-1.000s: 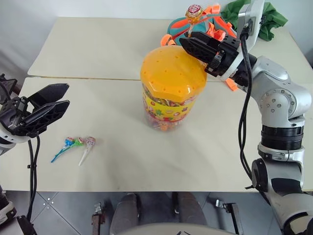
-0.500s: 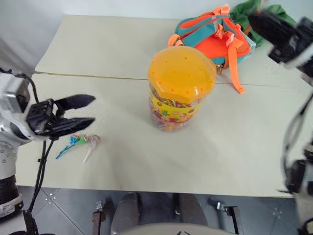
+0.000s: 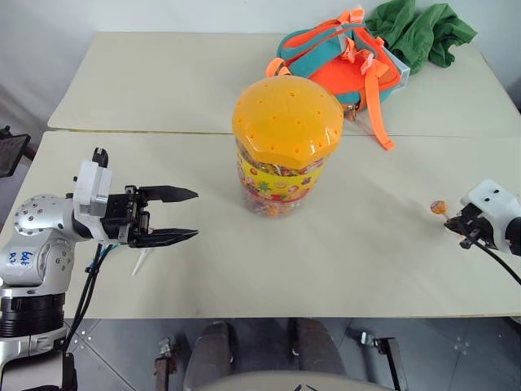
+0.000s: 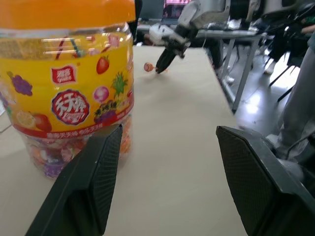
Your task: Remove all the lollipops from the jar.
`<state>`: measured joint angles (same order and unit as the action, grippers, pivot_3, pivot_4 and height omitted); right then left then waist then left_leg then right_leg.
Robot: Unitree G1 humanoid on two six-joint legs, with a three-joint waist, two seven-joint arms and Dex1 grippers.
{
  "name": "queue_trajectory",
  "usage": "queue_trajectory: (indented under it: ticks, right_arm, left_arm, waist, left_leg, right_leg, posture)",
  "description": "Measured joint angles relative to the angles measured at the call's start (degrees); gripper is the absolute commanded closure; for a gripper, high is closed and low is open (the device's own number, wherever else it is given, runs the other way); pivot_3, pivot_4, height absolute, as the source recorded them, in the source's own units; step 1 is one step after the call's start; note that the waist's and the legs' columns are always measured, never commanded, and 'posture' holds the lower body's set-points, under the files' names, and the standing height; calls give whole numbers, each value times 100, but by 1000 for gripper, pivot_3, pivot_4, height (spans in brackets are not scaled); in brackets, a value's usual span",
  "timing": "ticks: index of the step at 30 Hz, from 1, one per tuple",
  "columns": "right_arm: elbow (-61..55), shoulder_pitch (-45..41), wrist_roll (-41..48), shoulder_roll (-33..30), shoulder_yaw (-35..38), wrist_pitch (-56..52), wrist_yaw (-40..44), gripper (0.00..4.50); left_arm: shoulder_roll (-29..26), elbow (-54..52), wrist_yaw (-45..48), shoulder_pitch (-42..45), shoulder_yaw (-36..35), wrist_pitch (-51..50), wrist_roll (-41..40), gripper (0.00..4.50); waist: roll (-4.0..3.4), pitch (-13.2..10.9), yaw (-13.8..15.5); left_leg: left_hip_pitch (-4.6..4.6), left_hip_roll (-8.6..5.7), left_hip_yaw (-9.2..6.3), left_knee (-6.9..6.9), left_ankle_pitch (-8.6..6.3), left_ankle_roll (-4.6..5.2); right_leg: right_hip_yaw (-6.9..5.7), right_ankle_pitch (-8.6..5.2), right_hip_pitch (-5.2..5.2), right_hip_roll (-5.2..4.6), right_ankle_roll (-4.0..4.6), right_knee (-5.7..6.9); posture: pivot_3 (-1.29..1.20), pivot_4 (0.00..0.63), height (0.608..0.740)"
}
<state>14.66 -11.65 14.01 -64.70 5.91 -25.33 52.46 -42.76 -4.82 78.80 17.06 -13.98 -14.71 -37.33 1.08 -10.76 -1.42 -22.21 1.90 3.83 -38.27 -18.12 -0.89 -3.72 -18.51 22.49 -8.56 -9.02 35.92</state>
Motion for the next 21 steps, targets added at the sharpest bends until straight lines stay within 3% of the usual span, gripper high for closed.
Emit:
queue_trajectory:
  ticks: [3,7,10,15,21]
  right_arm:
    - [-133,201,258,178,328,253,339,2502]
    - [-1022,225,1350,1039,1140,1138,1155,1173]
    - [-1711,96,2021,1418,1327,1497,1668,166]
    - [-2349,-73,2176,1833,782,1816,2163,37]
    - [-1843,-55,1573,2393,121,2818,2551,37]
  left_arm:
    - [-46,131,-216,-6,-1,51,204,1265]
    - [-158,239,-917,-200,-143,28,585,1265]
    - [-163,252,-1296,-578,-379,86,759,1265]
    - [-117,-3,-1981,-1470,-957,204,1002,1265]
    - [355,-487,-2751,-2054,-1179,406,1153,1265]
  waist:
    - [0,0,8]
    - [0,0,-13]
    - [0,0,-1]
    - [4,-1,38]
    - [6,0,180]
  left_leg:
    - [-2,0,-4,3,0,0]
    - [1,1,-6,7,0,0]
    - [0,1,-12,7,-1,0]
    - [-1,1,-16,3,-3,2]
    - [-5,-1,-16,-16,-4,4]
  right_leg:
    - [-3,0,0,0,0,-1]
    - [-3,1,0,0,-3,-2]
    - [-6,3,-1,0,-5,-3]
    - [-8,5,-6,-2,-7,-5]
    - [-8,17,-9,-4,-6,-6]
  posture:
    - [0,150,740]
    - [0,150,740]
    - [0,150,740]
    - [0,150,740]
    - [0,150,740]
